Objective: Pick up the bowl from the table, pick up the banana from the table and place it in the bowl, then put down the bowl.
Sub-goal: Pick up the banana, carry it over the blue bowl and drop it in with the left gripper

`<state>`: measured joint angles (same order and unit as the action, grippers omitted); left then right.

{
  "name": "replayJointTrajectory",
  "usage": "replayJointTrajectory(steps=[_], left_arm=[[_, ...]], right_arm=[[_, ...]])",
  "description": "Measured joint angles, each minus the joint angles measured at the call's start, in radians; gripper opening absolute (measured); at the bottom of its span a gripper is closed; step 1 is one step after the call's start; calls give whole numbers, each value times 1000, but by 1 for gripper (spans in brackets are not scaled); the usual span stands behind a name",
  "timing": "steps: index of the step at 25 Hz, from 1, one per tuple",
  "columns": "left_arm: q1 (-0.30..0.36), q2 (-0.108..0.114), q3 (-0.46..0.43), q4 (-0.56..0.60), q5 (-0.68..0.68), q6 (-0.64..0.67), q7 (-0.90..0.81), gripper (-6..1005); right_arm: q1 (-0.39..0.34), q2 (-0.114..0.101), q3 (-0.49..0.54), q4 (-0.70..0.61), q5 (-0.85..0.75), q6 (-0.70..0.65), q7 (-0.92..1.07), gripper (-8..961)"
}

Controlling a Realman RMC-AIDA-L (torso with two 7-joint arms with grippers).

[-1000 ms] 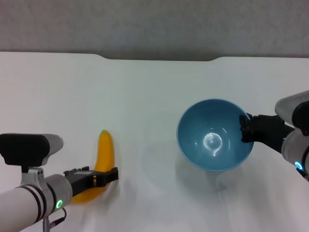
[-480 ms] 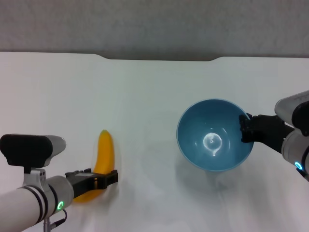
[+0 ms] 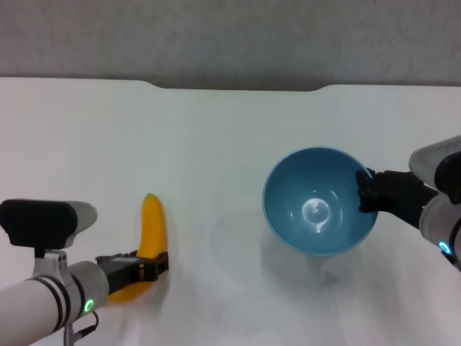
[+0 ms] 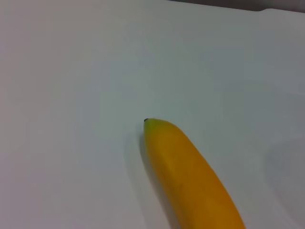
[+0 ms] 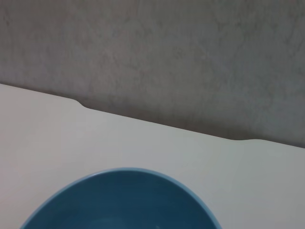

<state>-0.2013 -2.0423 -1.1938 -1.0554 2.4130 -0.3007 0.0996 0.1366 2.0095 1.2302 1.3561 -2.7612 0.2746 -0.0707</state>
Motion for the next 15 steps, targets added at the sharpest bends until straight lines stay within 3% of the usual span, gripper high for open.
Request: replayJointTrajectory(steps=[2, 8, 15], left_arm=[[0, 0, -1, 0, 0, 0, 0, 527], [17, 5, -11, -44, -3, -3, 1, 533], [159, 11, -104, -323, -7, -44, 63, 539]], right_arm=[[0, 0, 0, 0, 0, 0, 0, 47], [-6, 0, 0, -2, 1, -2, 0, 47], [-8, -1, 8, -10, 14, -1, 6, 48]])
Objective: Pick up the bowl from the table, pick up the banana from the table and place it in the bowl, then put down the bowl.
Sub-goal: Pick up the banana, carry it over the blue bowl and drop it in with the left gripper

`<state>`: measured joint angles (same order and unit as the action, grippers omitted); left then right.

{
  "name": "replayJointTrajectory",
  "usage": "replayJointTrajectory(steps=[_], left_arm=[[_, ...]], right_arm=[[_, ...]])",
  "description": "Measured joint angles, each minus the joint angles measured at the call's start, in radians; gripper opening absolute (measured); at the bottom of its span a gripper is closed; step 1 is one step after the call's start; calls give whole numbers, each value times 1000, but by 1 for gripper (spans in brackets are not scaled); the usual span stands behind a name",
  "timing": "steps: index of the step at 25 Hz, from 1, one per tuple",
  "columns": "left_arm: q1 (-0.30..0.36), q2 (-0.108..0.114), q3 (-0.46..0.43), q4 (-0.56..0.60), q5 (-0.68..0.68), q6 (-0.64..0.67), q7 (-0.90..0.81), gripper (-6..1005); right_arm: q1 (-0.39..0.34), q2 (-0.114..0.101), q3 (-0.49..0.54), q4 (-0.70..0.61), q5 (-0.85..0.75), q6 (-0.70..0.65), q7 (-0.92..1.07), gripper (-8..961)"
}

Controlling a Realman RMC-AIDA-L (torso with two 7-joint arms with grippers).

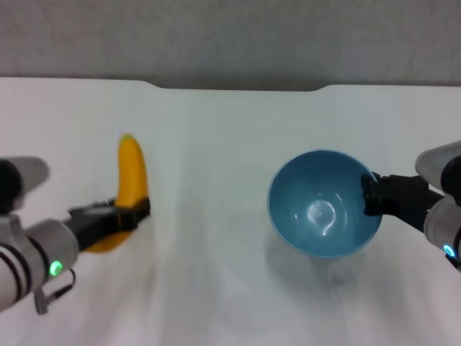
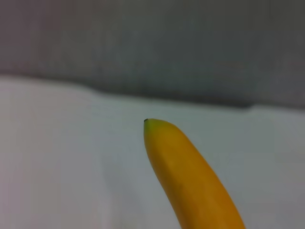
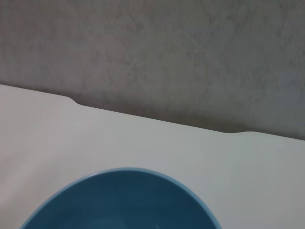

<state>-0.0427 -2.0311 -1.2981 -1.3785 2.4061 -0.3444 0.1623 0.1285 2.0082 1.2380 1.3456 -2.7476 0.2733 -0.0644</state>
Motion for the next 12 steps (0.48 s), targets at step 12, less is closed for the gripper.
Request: replayJointTrajectory(steps=[12], left_arm=[[62, -6, 98, -203, -295, 49, 320, 551]], right_arm=[[75, -2, -57, -65, 173, -14, -6, 48]])
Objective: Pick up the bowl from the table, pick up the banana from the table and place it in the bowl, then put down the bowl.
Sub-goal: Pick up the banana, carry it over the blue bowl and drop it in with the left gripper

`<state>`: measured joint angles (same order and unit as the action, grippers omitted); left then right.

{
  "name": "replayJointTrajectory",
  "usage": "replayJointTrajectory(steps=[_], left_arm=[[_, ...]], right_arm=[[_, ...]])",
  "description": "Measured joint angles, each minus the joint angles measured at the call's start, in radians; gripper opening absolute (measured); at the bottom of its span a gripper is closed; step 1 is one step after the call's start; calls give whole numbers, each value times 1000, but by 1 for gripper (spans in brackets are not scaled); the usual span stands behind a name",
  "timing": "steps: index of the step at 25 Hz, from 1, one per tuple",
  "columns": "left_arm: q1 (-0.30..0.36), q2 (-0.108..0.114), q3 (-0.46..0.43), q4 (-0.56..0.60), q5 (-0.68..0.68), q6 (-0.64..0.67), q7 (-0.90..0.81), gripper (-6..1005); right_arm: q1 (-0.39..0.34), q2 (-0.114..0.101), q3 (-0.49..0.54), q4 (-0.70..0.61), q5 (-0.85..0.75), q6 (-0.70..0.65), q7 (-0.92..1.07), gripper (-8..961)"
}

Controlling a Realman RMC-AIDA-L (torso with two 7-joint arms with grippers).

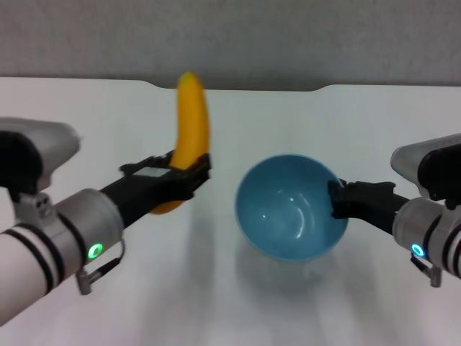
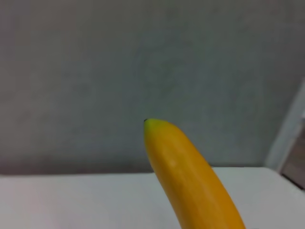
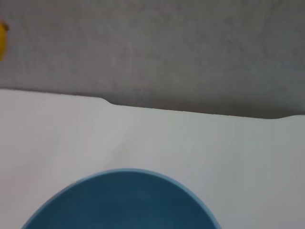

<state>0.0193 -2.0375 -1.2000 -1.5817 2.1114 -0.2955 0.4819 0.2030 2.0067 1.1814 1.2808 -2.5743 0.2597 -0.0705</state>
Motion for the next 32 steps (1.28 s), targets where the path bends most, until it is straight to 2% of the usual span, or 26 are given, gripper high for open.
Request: replayJointTrajectory(steps=[4, 12, 13, 21, 26, 32], left_arm=[[-27, -2, 16, -10, -110, 5, 120, 555], [-52, -1, 50, -11, -331, 4, 331, 562], [-57, -1, 57, -11, -400, 0, 398, 563], [-83, -1, 76, 30, -597, -15, 576, 571], [-111, -1, 75, 82, -663, -39, 612, 576], [-119, -2, 67, 117, -678, -44, 615, 581]], right_arm=[[19, -1, -23, -7, 76, -14, -10, 48], [60, -1, -57, -17, 125, -5, -15, 48], [63, -1, -60, -19, 129, -3, -15, 48], [95, -2, -93, -25, 156, -1, -17, 49], [101, -1, -108, -9, 160, 7, -26, 49], [94, -1, -109, 14, 160, 8, -37, 49]])
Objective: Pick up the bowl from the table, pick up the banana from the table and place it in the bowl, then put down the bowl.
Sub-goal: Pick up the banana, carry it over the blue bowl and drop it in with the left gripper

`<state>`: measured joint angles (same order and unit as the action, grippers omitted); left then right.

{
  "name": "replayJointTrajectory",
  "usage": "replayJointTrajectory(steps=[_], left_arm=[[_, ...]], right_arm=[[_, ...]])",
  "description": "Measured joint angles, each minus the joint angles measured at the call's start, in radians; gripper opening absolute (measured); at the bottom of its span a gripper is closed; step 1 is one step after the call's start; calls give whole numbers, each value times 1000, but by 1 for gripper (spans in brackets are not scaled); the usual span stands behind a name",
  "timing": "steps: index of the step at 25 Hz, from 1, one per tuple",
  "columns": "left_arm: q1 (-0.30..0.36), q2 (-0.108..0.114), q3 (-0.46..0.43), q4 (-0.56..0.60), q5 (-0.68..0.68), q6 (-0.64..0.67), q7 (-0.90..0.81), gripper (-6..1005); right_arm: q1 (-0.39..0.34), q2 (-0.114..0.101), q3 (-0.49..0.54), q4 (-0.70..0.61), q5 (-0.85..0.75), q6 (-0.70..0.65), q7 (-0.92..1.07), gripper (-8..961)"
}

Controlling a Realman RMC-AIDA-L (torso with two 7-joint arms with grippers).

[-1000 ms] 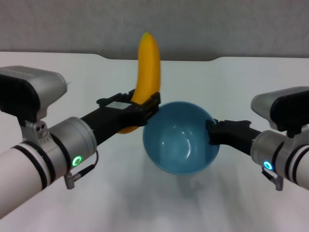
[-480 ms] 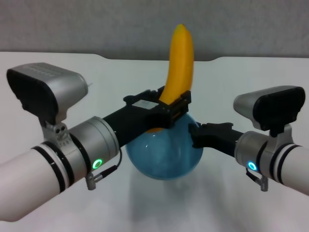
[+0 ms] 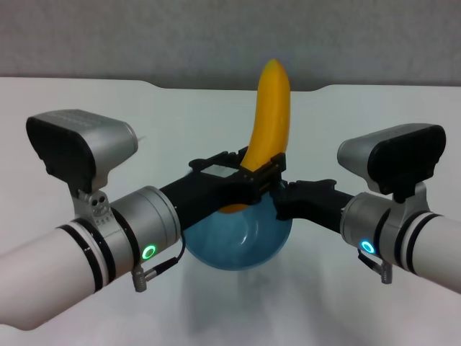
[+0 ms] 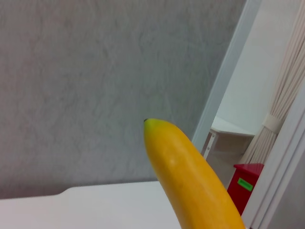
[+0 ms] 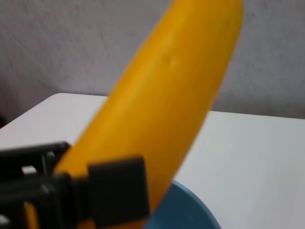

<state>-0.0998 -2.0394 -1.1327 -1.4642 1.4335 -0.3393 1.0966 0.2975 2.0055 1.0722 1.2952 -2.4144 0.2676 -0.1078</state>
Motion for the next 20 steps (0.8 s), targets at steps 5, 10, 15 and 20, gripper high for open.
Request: replayJointTrajectory(steps=[5, 10, 15, 20], left_arm=[[-16, -1, -7, 42, -29, -1, 1, 586], [-14, 0, -24, 60, -63, -2, 4, 591], [-6, 1, -25, 63, -65, -3, 12, 596], [3, 1, -25, 64, -66, -3, 13, 601]], right_arm=[[-3, -1, -10, 14, 0, 3, -5, 49], [-14, 0, -10, 21, 0, 4, -15, 49], [-27, -1, 0, 23, 0, 3, -19, 50], [-42, -1, 21, 36, -1, 2, -34, 50]])
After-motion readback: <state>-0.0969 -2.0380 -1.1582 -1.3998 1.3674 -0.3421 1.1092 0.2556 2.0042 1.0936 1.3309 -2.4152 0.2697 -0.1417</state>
